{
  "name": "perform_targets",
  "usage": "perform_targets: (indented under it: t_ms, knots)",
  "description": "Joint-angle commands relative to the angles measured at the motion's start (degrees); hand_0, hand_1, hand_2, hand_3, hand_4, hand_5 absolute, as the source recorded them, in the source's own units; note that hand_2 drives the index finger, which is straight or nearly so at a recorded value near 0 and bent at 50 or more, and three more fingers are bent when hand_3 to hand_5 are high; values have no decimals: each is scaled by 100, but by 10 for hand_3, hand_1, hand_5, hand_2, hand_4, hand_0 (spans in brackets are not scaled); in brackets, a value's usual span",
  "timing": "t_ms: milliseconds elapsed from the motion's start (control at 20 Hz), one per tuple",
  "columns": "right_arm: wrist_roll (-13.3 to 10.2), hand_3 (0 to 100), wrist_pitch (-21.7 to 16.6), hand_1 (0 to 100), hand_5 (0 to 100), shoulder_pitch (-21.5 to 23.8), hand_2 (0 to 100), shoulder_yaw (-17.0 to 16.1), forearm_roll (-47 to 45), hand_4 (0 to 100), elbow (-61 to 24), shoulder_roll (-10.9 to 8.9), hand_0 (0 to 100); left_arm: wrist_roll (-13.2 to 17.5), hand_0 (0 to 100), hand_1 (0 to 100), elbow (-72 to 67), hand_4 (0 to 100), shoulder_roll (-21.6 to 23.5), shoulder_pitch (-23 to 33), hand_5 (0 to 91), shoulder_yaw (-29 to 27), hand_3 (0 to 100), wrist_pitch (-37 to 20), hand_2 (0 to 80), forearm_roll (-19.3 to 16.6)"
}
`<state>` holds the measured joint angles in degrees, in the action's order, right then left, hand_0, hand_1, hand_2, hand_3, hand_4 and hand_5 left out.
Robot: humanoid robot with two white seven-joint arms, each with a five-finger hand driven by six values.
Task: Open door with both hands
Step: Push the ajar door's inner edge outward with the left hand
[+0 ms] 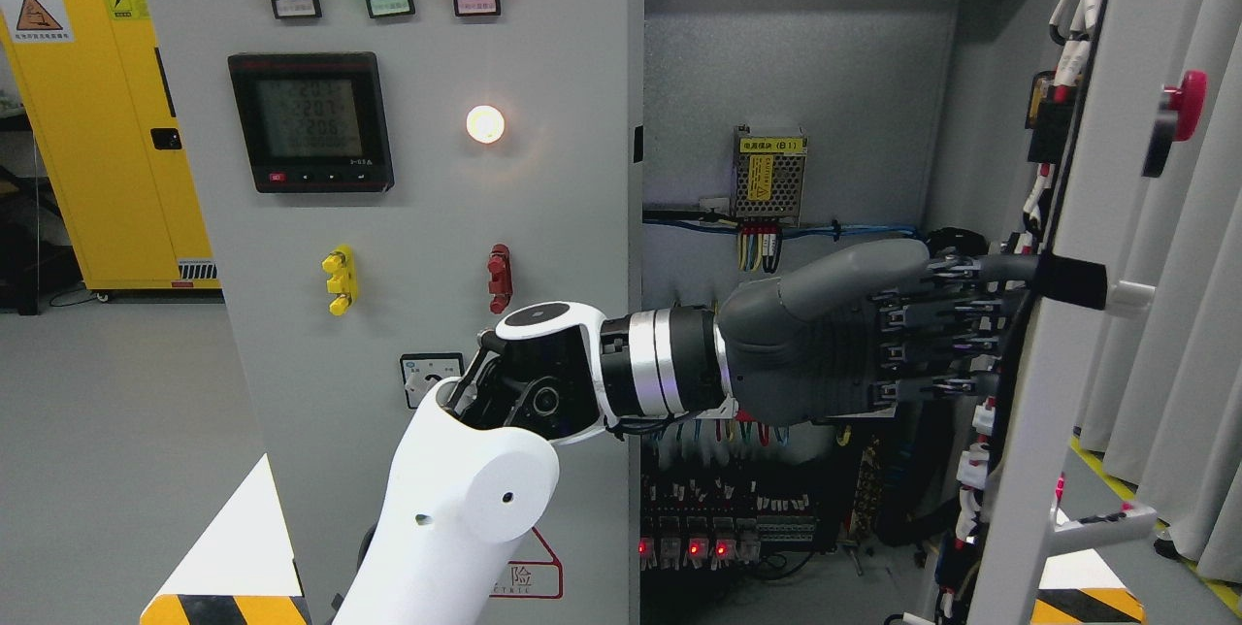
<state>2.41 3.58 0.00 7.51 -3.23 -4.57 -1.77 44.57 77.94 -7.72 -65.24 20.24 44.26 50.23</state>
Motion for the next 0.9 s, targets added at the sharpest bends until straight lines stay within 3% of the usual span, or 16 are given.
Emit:
perform_targets:
  t_ms: [0,300,551,851]
  knots:
    - [-4,0,2,500,0,123,40,-12,7,0,0,-25,0,-219,120,556,266,0,-256,29,0,138,0,39,0,-48]
    - [-4,0,2,500,0,114,40,-12,-2,0,-8,-34,0,-370,120,556,344,0,-256,55,0,322,0,21,0,-48]
    - [-4,0,2,500,0,114,40,-4,7,0,-8,-51,0,-871,120,556,556,0,-256,2,0,525,0,12,0,109]
    - [-4,0,2,500,0,114,40,-12,-2,0,0,-51,0,-889,120,556,512,0,-256,-305,0,552,0,-14,0,180]
